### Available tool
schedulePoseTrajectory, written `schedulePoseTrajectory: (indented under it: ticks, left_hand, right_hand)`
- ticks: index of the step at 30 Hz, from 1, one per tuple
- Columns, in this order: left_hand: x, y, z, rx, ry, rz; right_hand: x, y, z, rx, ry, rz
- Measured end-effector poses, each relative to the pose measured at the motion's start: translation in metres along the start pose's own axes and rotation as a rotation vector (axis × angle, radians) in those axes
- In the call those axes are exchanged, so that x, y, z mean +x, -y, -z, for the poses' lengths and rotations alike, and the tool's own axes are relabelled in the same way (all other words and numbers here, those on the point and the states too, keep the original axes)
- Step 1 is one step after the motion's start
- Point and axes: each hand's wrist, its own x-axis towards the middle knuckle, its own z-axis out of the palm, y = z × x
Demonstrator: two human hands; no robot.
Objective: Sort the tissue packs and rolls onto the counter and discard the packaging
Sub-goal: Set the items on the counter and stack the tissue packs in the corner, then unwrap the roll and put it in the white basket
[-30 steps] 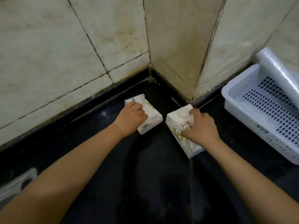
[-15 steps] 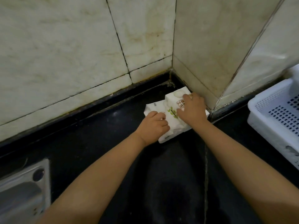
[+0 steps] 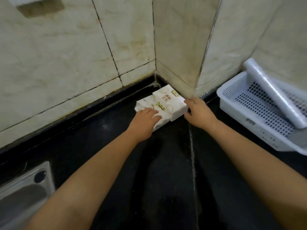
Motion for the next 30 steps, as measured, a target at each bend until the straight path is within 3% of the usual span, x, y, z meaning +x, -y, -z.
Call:
schedulePoseTrajectory:
  ticks: [6,13,20,30]
  left_hand:
    - [-0.057,-0.071,0.053,0.078,-0.05,-0.127]
    - [-0.14,-0.186,0.123,0.129,-0.096,-0.299]
    - [-0.212,-0.353,0.167,0.117,-0.095,-0.614]
    - [-0.326,-0.602,0.162,0.099,-0.068,-0.941]
  right_hand:
    - [-0.121,0.022,0.051,-0.225,-0.111,-0.102]
    - [-0.307,0.05,0.106,-0.278,-0.305,-0.366]
    - [-0.511,0.036,0.136,-0.273,-0.405,-0.71]
    - [-0.784,-0.026,0.125,-0.165,-0.508,-1.074]
